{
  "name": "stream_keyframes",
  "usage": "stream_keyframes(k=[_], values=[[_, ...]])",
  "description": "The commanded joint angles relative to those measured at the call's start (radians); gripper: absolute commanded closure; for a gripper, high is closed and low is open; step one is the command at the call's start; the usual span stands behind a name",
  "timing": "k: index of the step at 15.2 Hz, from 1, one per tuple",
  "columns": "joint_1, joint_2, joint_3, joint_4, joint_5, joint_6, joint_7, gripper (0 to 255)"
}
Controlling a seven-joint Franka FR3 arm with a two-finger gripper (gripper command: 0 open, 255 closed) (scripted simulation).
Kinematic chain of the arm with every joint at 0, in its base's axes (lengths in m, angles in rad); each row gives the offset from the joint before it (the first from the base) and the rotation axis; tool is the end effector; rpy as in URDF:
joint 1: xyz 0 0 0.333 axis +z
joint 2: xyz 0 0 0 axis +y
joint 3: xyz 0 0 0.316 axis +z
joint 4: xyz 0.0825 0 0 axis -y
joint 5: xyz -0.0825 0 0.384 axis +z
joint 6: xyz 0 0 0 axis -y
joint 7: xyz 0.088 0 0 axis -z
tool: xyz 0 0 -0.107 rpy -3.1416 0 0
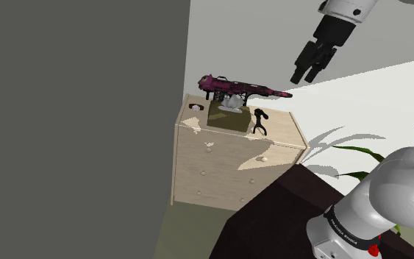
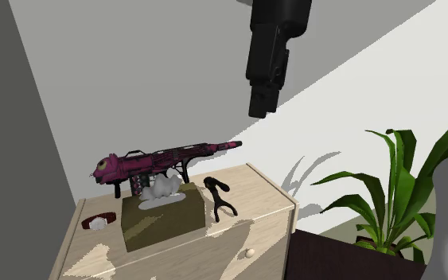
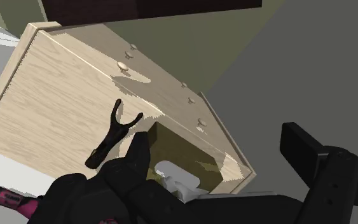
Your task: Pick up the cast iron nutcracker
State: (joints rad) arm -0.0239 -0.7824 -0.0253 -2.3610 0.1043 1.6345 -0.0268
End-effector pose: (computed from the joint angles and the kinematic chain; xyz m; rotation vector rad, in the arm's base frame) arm 0.3142 -0.0073 0.5935 -3.0200 0.0291 -0.0905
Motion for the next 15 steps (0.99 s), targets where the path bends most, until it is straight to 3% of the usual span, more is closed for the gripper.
stream_keyframes(k=[1, 15], values=[[0.0, 0.0, 0.0, 0.0, 0.0, 0.0, 0.0, 0], [-0.122, 0.491, -0.032, 0.098, 0.005, 0.266, 0.223, 0]])
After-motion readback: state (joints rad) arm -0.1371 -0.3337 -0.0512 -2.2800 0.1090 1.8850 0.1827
